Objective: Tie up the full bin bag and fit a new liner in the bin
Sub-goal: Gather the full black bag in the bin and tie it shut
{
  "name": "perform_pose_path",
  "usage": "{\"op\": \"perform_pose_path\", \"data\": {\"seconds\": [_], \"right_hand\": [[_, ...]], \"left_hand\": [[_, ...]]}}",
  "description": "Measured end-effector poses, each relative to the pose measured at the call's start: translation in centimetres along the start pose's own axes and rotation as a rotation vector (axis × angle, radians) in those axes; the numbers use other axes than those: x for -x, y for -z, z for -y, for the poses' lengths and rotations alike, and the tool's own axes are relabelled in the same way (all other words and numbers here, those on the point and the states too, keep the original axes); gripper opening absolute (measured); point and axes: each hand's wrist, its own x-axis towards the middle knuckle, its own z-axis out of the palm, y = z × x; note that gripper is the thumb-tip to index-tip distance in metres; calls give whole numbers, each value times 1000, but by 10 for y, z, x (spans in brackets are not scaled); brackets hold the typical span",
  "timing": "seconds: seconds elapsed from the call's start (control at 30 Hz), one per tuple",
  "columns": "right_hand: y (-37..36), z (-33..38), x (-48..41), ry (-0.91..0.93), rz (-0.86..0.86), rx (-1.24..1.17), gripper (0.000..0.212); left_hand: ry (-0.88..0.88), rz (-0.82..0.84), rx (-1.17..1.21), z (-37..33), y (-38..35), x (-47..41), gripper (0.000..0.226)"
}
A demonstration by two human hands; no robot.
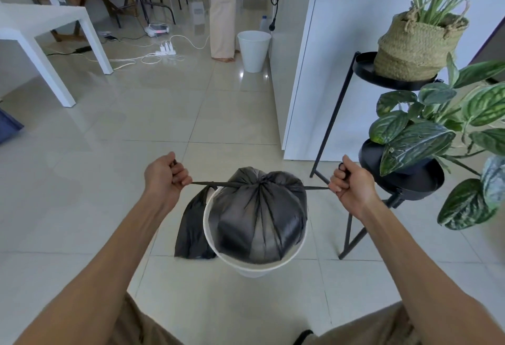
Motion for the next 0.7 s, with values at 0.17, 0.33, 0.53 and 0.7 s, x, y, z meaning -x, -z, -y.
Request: {"op": "perform_pose_path", "data": {"seconds": [0.17, 0.33, 0.53, 0.7], "right_hand": [[-13, 1, 17, 89, -23, 316, 34], [-30, 23, 73, 297, 102, 1355, 64], [2, 76, 125, 439, 152, 1760, 84], [65, 81, 142, 382, 194, 1740, 81]], "left_hand": [[-226, 11, -391, -1, -5, 9, 36], [-653, 277, -1194, 3, -25, 54, 39], [-1020, 627, -1528, 4, -88, 110, 24], [-899, 885, -1853, 61, -116, 133, 31]]}}
